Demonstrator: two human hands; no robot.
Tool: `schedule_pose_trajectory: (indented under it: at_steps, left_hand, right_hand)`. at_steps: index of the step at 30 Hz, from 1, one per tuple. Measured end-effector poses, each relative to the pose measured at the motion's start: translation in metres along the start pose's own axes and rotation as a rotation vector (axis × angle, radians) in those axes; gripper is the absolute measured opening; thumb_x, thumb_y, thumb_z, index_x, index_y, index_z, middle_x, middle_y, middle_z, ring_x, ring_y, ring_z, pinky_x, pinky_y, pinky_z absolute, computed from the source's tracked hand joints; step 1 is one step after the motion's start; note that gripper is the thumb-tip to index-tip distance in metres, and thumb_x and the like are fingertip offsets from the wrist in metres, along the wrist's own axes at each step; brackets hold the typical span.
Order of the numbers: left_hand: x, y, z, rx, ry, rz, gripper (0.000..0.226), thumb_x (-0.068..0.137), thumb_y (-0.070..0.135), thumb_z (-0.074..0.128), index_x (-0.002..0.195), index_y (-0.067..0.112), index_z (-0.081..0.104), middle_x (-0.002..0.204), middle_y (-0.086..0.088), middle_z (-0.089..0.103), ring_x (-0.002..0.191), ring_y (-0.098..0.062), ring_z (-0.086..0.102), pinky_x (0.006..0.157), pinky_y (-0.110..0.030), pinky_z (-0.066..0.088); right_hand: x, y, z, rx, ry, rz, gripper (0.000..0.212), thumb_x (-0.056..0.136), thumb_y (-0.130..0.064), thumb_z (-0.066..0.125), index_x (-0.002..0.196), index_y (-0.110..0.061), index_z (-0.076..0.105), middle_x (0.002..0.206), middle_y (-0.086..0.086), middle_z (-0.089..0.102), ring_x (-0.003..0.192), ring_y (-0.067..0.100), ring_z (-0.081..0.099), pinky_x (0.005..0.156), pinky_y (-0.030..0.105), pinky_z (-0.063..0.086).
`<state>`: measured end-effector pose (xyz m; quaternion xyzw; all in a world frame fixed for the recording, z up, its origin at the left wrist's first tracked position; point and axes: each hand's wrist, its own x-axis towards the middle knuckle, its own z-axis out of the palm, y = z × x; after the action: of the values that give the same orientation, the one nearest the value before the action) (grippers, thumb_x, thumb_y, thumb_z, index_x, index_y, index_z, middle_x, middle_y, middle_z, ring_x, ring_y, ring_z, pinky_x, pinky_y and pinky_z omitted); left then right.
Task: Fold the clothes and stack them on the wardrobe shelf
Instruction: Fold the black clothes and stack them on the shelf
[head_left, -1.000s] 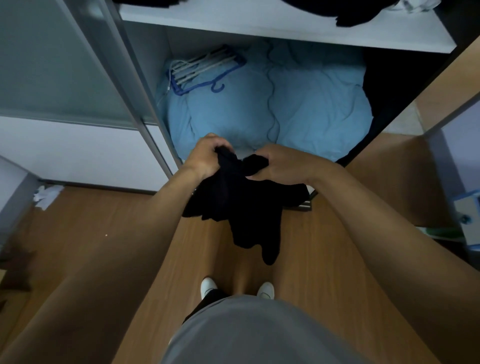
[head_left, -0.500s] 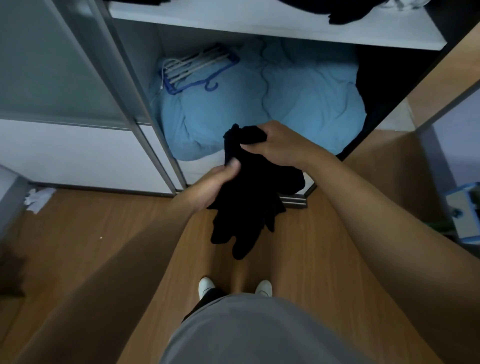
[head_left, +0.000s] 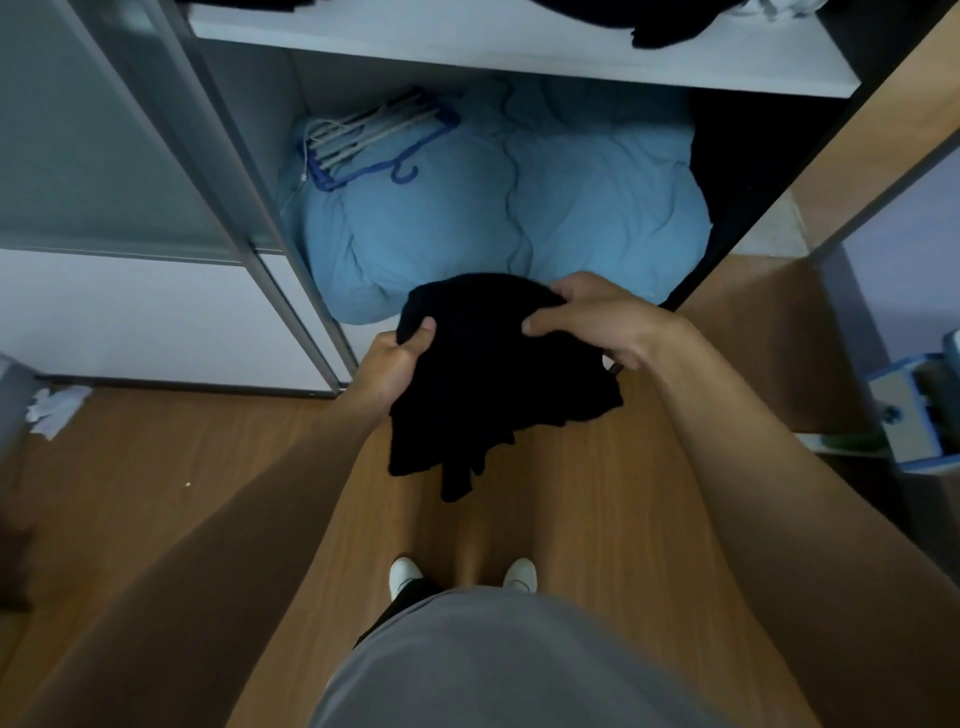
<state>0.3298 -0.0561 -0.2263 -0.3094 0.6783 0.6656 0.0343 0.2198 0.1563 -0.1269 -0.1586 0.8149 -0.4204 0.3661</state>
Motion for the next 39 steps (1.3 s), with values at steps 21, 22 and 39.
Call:
schedule_pose_trajectory:
  at_steps: [21, 22, 39]
  left_hand:
    - [-0.016, 0.063, 0.007, -0.346, -0.149, -0.1, 0.05, 0.092, 0.046, 0.065, 0.127, 0.01, 0.062, 0.117, -0.011, 0.072, 0.108, -0.027, 0.07, 0.091, -0.039, 0.057]
    - [-0.015, 0.061, 0.008, -0.318, -0.144, -0.107, 0.05, 0.092, 0.046, 0.065, 0.127, 0.01, 0.062, 0.117, -0.011, 0.072, 0.107, -0.027, 0.07, 0.092, -0.04, 0.057]
    - [-0.02, 0.071, -0.002, -0.249, -0.311, -0.303, 0.048, 0.093, 0.047, 0.06, 0.118, 0.006, 0.068, 0.112, -0.013, 0.074, 0.098, -0.025, 0.073, 0.078, -0.033, 0.058]
  right_hand:
    - [0.001, 0.074, 0.068, 0.76, 0.085, -0.083, 0.039, 0.089, -0.047, 0.068, 0.114, -0.018, 0.07, 0.115, 0.001, 0.074, 0.11, 0.015, 0.068, 0.095, 0.028, 0.05]
    - [0.001, 0.072, 0.065, 0.596, 0.18, -0.107, 0.025, 0.093, -0.036, 0.066, 0.105, -0.015, 0.072, 0.101, 0.0, 0.077, 0.097, 0.013, 0.072, 0.083, 0.024, 0.054]
    - [-0.001, 0.047, 0.06, 0.364, -0.026, -0.154, 0.053, 0.076, -0.037, 0.084, 0.122, -0.038, 0.058, 0.114, -0.021, 0.069, 0.106, -0.004, 0.064, 0.086, 0.014, 0.053]
